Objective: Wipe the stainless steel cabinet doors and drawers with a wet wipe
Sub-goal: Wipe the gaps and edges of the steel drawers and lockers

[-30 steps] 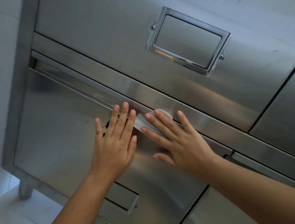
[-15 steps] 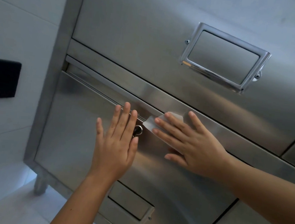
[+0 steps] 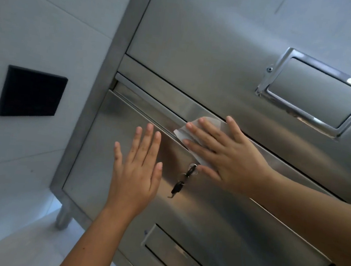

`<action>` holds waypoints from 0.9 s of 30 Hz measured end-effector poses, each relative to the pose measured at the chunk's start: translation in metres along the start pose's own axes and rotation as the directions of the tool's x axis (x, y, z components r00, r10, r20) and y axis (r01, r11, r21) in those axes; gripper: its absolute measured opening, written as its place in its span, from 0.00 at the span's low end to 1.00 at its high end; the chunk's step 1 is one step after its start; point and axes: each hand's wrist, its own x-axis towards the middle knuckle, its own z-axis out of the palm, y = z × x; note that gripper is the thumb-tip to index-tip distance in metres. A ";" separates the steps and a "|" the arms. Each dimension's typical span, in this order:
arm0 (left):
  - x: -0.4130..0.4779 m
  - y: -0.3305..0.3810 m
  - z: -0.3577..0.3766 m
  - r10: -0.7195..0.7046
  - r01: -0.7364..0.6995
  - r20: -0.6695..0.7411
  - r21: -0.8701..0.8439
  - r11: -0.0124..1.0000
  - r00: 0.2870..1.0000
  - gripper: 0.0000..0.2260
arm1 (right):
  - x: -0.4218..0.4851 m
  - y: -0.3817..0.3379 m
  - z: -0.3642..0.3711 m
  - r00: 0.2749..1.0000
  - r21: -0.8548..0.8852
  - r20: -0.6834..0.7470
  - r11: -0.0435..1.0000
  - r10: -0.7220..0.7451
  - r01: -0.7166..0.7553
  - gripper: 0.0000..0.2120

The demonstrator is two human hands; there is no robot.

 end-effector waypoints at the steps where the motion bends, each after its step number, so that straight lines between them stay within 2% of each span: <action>1: 0.000 -0.002 0.000 -0.012 0.012 0.005 0.001 1.000 1.000 0.25 | 0.004 0.001 0.000 1.000 0.006 -0.009 1.000 -0.006 0.006 0.27; 7: 0.001 -0.011 0.002 -0.093 0.092 0.027 0.026 0.995 0.995 0.25 | 0.024 0.004 -0.001 0.997 0.116 -0.054 0.992 -0.053 0.059 0.25; 15: 0.001 -0.028 0.003 -0.195 0.189 0.092 0.068 0.980 0.976 0.25 | 0.066 -0.002 -0.009 0.997 0.063 0.004 0.995 -0.072 0.072 0.26; 19: 0.004 -0.042 -0.001 -0.252 0.248 0.079 0.058 0.967 0.964 0.26 | 0.093 -0.008 -0.011 0.996 0.026 0.034 0.996 -0.081 0.081 0.27; 27: 0.014 -0.064 -0.024 -0.314 0.313 0.035 0.022 0.949 0.949 0.27 | 0.152 -0.023 -0.012 0.995 0.145 0.041 0.986 -0.092 0.085 0.29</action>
